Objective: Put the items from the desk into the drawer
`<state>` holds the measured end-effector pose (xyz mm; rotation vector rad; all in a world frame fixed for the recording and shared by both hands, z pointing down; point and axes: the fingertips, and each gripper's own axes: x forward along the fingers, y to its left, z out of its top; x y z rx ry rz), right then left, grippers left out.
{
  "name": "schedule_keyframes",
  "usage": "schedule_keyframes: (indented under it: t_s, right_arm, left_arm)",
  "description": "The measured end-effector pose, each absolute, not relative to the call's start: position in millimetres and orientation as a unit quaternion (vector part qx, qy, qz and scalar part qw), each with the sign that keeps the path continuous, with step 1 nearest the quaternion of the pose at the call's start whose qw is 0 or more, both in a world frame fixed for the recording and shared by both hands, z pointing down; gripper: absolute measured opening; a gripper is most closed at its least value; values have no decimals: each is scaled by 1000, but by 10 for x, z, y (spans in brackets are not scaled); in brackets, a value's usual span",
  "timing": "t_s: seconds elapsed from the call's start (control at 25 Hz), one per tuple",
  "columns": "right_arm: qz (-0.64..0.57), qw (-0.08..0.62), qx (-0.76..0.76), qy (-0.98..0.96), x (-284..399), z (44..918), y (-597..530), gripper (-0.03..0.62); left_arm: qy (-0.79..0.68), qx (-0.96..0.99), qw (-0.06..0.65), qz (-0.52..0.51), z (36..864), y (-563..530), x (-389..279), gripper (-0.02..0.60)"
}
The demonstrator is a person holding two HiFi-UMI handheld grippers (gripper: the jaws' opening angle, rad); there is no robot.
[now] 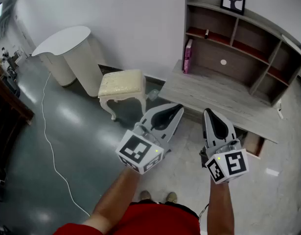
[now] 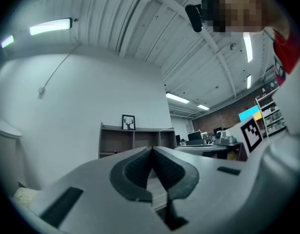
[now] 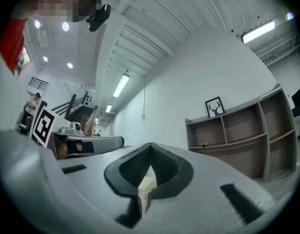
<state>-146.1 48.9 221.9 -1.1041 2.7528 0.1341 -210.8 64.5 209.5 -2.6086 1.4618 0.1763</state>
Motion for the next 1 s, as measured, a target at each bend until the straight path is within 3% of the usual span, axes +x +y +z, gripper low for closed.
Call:
schedule_keyframes:
  t_s: [0.64, 1.0]
  right_arm:
    - [27, 84, -376, 923, -951, 2318, 134, 3]
    - [51, 79, -394, 914, -1069, 2158, -417, 3]
  left_arm:
    - [504, -857, 91, 60, 2099, 226, -1636, 8]
    - [507, -854, 106, 54, 2029, -325, -1790, 8]
